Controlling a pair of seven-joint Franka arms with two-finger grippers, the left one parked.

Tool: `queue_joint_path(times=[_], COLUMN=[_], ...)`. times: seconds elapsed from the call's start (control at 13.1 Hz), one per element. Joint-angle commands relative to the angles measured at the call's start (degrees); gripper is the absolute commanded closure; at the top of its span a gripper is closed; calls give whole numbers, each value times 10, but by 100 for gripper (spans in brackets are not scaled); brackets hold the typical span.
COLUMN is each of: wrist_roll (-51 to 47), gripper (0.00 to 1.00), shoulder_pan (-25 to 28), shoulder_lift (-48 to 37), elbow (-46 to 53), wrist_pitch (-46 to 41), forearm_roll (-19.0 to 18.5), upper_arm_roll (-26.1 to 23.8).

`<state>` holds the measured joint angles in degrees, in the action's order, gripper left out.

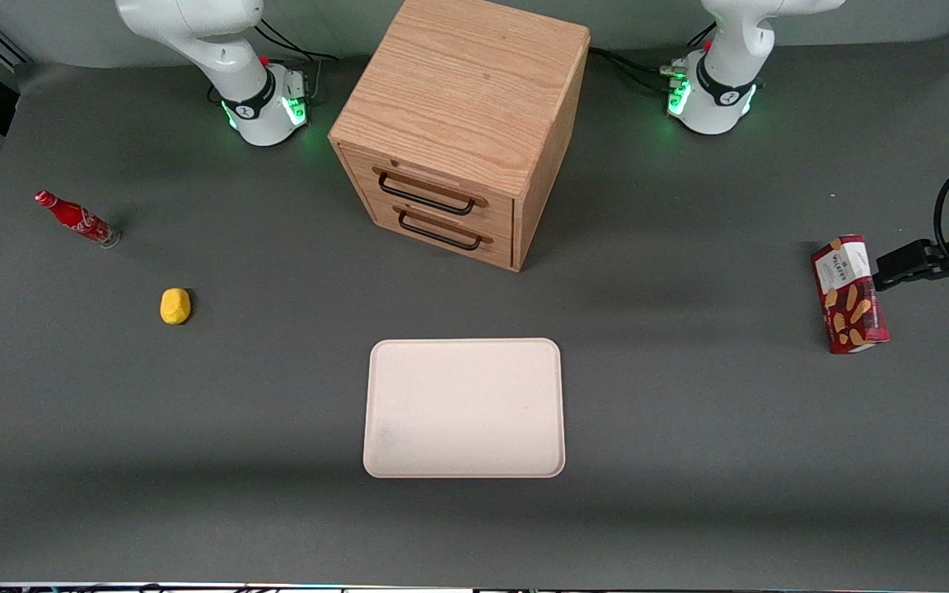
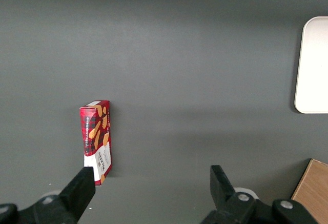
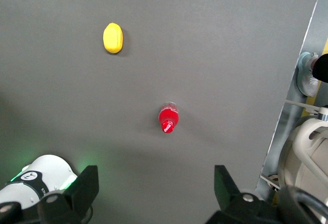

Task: Place coke bottle on tray
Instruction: 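Move the right gripper over the red Coca-Cola bottle lying on the table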

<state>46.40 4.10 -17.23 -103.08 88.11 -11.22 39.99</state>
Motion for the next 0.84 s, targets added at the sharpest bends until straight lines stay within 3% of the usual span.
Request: queue_joint_path(times=[0.0, 0.76], wrist_roll=[-3, -53], gripper=[0, 0], shoulder_pan=[13, 12], shoulder_lift=[-40, -41], elbow=[-45, -227], wrist_pitch=[22, 213], forearm_roll=[-19, -20], upper_arm_roll=[1, 2])
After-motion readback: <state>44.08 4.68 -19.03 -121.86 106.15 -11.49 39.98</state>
